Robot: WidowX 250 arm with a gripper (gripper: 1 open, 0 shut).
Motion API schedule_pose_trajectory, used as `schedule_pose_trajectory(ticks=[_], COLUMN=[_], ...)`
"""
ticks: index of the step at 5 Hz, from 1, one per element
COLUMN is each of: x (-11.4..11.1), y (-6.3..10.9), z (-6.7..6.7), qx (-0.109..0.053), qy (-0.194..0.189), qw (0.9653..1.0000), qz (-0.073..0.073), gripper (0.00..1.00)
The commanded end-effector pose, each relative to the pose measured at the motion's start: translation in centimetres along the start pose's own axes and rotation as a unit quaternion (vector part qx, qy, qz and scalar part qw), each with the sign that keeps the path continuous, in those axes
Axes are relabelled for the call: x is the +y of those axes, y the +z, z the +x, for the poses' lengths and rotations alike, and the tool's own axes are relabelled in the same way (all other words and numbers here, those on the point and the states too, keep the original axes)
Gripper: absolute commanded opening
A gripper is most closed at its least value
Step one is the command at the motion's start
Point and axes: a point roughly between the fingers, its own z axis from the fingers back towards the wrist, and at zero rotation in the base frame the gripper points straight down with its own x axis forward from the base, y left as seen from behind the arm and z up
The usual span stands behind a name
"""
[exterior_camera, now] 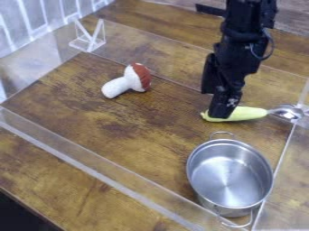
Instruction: Move the green spoon to the left
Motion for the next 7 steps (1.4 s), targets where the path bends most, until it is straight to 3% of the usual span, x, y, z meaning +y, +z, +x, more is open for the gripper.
schedule_pose_trajectory(ticks=[1, 2, 3, 4, 6, 7], x=[1.3, 1.8, 2.2, 2.3, 2.0, 3.0], y=[1.1, -0.2, -1.2, -1.4, 0.9, -0.3], z=[0.9, 2.0, 3.2, 4.6, 6.5, 7.0], qx=[-0.036, -0.036, -0.036, -0.035, -0.04, -0.054], qy=[-0.065, -0.061, -0.046, -0.03, 0.049, 0.019], qw=[0.9967, 0.9969, 0.9977, 0.9981, 0.9973, 0.998], qz=[0.033, 0.034, 0.035, 0.041, 0.039, 0.028], gripper=[1.0, 1.0, 0.0, 0.0, 0.0, 0.0])
